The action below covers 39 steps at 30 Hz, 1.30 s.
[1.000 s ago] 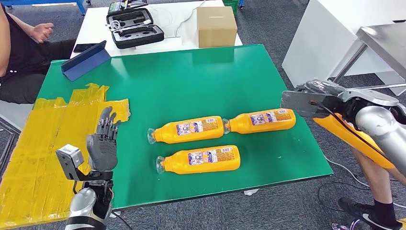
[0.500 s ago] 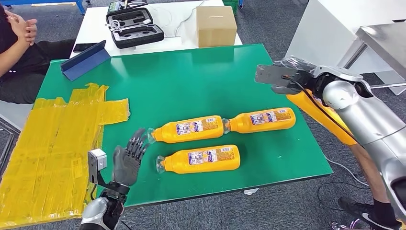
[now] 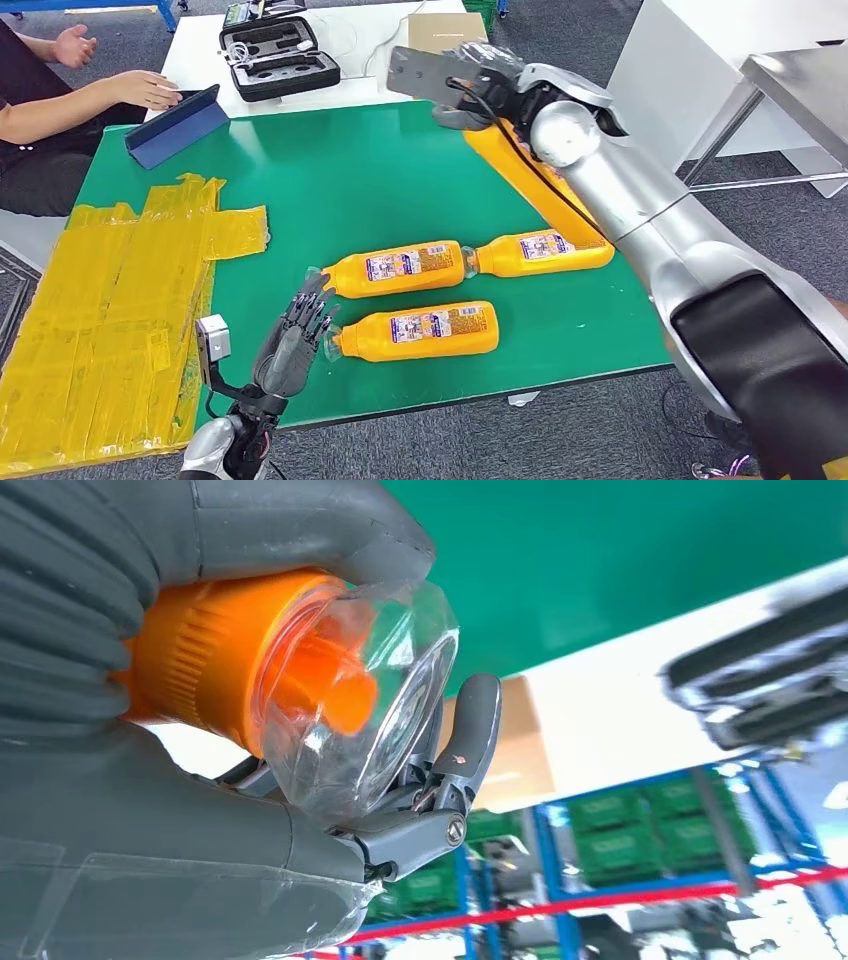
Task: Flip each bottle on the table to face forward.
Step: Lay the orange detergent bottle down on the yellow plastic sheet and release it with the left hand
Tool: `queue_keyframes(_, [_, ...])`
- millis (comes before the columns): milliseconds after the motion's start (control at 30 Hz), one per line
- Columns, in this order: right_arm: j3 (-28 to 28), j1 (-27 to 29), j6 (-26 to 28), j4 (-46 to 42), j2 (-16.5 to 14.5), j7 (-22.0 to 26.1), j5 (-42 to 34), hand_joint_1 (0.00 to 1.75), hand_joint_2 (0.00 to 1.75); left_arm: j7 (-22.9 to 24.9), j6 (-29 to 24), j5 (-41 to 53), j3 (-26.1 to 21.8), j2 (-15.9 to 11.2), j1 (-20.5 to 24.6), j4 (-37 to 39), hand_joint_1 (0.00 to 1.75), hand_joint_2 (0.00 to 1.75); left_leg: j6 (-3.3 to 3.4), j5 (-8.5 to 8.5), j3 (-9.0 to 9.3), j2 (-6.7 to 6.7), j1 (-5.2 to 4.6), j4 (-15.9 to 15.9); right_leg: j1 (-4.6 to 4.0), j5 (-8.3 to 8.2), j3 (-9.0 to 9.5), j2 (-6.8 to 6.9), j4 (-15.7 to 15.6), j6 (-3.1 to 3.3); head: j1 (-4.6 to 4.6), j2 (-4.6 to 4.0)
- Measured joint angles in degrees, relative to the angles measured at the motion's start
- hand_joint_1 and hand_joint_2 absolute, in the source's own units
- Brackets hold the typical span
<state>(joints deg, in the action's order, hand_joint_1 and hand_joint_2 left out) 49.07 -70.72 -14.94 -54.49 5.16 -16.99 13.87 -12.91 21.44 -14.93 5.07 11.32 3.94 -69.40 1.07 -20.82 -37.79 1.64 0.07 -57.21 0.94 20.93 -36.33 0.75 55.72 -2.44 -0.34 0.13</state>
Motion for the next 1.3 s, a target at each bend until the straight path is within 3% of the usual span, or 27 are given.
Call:
queue_keyframes(233, [-0.4,-1.17,3.33,5.05,-11.0,0.28,2.82,1.75,1.75,1.46,0.32,-5.2,1.38,-0.28,3.7,-0.12,0.0,1.75,-0.06,0.04,0.01,-0.03,0.02,0.0,-0.01,0.0,-0.02,0.01,0.0,0.02,0.02,0.0])
queue_keyframes(433, [-0.54,-1.18,4.2,9.1,-17.29,0.97,3.71,1.75,1.75,2.93,0.56,-8.5,1.76,-0.55,7.35,0.02,0.0,1.75,-0.07,0.06,0.0,-0.05,0.02,0.0,0.0,-0.01,-0.03,0.02,0.0,0.02,0.02,0.0])
queue_keyframes(833, [-0.68,-1.16,5.04,13.44,-22.3,2.46,3.93,1.75,1.75,3.59,0.48,-11.53,2.62,-0.93,10.34,1.66,0.0,1.75,-0.08,0.06,-0.01,-0.11,0.03,0.0,-0.02,-0.02,-0.05,0.02,0.0,0.03,0.02,0.0])
queue_keyframes(1300, [7.7,-0.71,10.26,14.41,-25.35,0.71,-8.96,1.75,1.75,4.79,1.44,-16.12,4.81,-1.17,13.68,5.77,0.0,1.75,-0.1,0.07,-0.05,-0.11,0.05,0.0,-0.04,-0.02,-0.07,0.03,0.01,0.04,0.03,0.0])
